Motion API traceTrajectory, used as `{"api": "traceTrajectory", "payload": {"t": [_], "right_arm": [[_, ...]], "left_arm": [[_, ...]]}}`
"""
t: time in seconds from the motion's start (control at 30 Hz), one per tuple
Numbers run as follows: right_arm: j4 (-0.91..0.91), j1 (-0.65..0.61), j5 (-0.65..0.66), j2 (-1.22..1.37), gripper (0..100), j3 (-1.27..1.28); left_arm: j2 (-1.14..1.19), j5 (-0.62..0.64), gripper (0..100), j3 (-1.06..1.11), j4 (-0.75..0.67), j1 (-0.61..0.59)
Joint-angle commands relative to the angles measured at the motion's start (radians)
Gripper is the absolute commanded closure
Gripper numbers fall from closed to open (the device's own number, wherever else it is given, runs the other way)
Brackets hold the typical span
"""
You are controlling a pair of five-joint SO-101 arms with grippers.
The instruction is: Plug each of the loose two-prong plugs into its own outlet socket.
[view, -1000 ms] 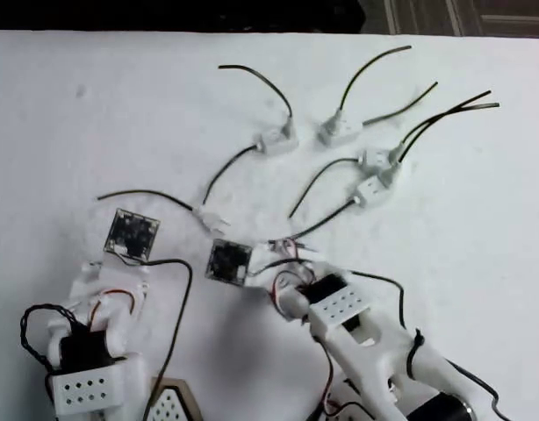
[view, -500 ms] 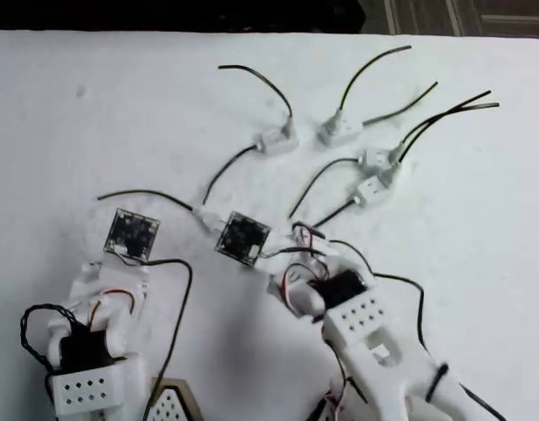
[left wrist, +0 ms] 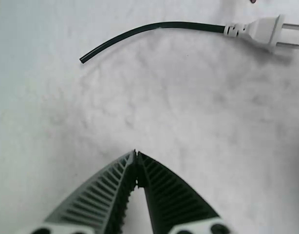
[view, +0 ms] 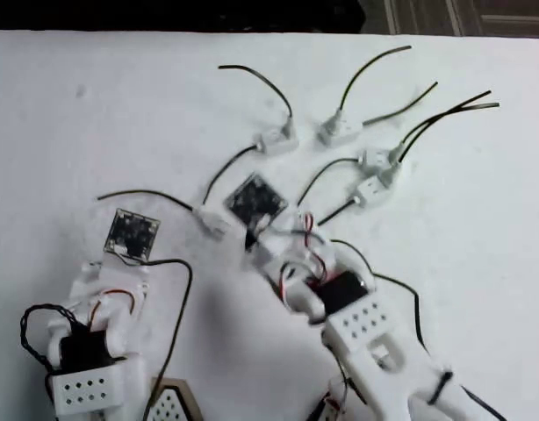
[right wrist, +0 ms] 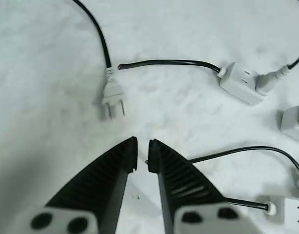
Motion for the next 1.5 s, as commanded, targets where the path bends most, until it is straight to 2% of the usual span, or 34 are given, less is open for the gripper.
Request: {"api": "traceTrajectory", "payload": {"t": [0.0, 0.13, 0.3, 0.4, 0.53, 0.73, 0.83, 1.0, 1.33, 1.47], "right_arm": [[-0.041, 0.042, -0.109, 0.179, 96.2, -0.121], [-0.041, 0.042, -0.132, 0.338, 96.2, -0.163], [0.019, 0.059, -0.107, 0.372, 98.1, -0.132], [0.137, 0.056, -0.037, 0.302, 98.1, -0.098], [0.294, 0.056, -0.023, 0.131, 98.1, -0.06], [0.42, -0.035, 0.009, -0.082, 98.1, 0.04], [0.367, -0.025, 0.009, -0.157, 98.1, 0.043], [0.111, -0.01, -0.021, -0.177, 98.1, 0.049], [-0.268, 0.008, -0.054, 0.272, 98.1, 0.034], [-0.311, 0.039, -0.081, 0.417, 98.1, -0.026]], "left_arm": [[-0.005, -0.008, 98, -0.005, 0.002, 0.002], [-0.005, -0.008, 98, -0.005, 0.002, 0.002], [-0.005, -0.008, 98, -0.003, 0.002, 0.002], [-0.005, -0.008, 98, -0.003, 0.002, 0.002], [-0.005, -0.008, 98, -0.003, 0.002, 0.002], [-0.005, -0.008, 98, -0.003, 0.002, 0.002], [-0.005, -0.008, 98, -0.003, 0.002, 0.002], [-0.005, -0.008, 98, -0.003, 0.003, 0.002], [-0.005, -0.008, 98, -0.003, 0.003, 0.002], [-0.005, -0.008, 98, -0.003, 0.003, 0.002]]}}
